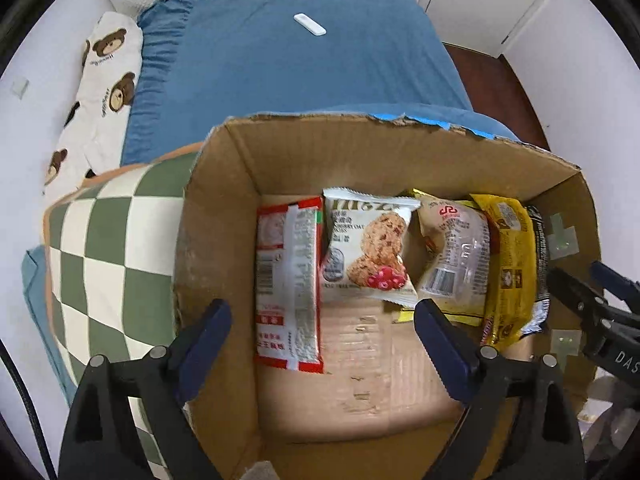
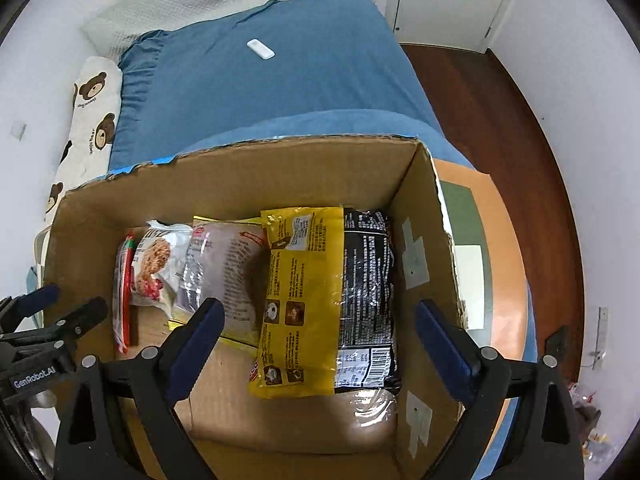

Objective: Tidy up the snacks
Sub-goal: 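Lower both packs into the cardboard box and open both tools, then grasp the panda-print orange bag with left tool while right tool grasps white pastry pack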

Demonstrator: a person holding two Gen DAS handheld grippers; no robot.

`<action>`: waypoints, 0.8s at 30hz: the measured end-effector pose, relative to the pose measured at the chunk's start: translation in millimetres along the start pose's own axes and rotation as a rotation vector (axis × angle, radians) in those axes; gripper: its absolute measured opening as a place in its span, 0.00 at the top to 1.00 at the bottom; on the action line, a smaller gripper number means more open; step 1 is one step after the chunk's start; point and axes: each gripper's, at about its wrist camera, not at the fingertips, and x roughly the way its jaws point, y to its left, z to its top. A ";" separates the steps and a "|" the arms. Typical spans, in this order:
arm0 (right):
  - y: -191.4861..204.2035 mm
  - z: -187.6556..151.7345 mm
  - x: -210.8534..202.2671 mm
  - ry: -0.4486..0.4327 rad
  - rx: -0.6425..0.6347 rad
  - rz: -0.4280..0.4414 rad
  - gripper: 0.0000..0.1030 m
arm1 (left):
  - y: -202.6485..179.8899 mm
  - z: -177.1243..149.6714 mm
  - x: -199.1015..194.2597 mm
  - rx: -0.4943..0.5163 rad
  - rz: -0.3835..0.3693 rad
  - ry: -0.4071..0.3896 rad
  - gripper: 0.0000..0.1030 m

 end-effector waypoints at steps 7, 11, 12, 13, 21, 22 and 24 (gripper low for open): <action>22.8 -11.3 2.5 -0.014 0.000 0.034 0.05 | 7.1 -21.1 -15.6 -0.044 -0.019 -0.042 0.09; 23.8 -33.0 -11.2 -0.028 -0.009 0.062 0.05 | 6.0 -38.8 -34.7 -0.048 -0.029 -0.091 0.09; 24.5 -38.2 -13.9 -0.033 -0.013 0.068 0.05 | 5.1 -43.2 -39.4 -0.044 -0.028 -0.103 0.09; 24.8 -44.8 -18.2 -0.039 -0.017 0.073 0.05 | 3.9 -49.9 -45.8 -0.040 -0.024 -0.122 0.09; 28.9 -91.5 -63.2 -0.125 -0.059 0.083 0.05 | 0.5 -89.2 -87.7 -0.042 -0.025 -0.228 0.09; 28.0 -96.9 -70.3 -0.136 -0.064 0.083 0.05 | 0.2 -94.9 -94.2 -0.042 -0.028 -0.244 0.09; 28.2 -108.2 -85.6 -0.167 -0.077 0.082 0.05 | -1.2 -104.7 -105.5 -0.037 -0.022 -0.276 0.09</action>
